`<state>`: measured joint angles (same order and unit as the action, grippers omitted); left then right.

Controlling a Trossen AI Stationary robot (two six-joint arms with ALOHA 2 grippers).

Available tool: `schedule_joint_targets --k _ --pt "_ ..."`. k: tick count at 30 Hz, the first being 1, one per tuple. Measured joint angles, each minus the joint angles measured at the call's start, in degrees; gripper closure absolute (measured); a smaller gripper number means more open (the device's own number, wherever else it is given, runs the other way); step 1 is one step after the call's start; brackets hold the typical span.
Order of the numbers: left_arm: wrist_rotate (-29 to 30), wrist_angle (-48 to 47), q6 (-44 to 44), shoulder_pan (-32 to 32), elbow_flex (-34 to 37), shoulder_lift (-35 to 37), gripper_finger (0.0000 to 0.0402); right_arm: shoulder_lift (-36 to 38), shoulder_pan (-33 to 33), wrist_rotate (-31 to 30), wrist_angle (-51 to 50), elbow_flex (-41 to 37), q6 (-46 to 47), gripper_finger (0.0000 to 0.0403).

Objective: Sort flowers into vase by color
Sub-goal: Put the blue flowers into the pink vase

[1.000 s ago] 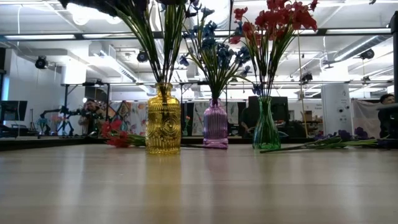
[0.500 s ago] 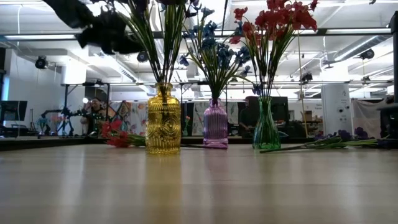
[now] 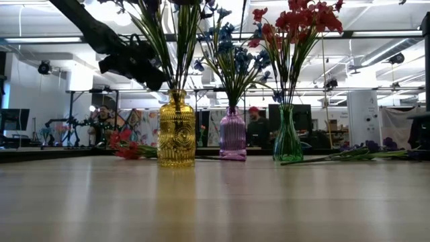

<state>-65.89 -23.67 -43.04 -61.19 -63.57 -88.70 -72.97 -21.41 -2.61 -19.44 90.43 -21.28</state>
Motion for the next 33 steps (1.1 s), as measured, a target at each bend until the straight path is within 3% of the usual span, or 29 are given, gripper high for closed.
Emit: schedule_joint_targets --k 6,13,16,25,29,33 --pt "2.33 4.63 2.4 1.16 -0.21 0.01 0.0401 0.04 0.0 -0.42 3.02 -0.01 -1.07 0.0385" --pt "10.98 5.98 4.64 5.57 -0.21 0.1 0.0401 2.05 -1.19 -3.27 8.42 -0.02 -4.26 0.0385" --pt "11.46 6.33 3.33 6.57 0.44 0.1 0.0401 3.71 -2.73 -3.4 7.45 -0.35 -3.36 0.0385" --pt "11.46 14.25 6.5 7.68 5.97 0.31 0.0402 8.01 -3.65 -2.93 7.41 -4.62 -1.02 0.0385" --pt "16.85 14.65 9.18 10.14 8.0 1.48 0.0402 8.46 -3.65 -2.95 7.75 -5.52 -0.41 0.0385" --pt "18.57 16.15 9.78 13.11 10.88 1.5 0.0402 8.46 -3.65 -2.94 7.55 -6.47 -0.37 0.0385"
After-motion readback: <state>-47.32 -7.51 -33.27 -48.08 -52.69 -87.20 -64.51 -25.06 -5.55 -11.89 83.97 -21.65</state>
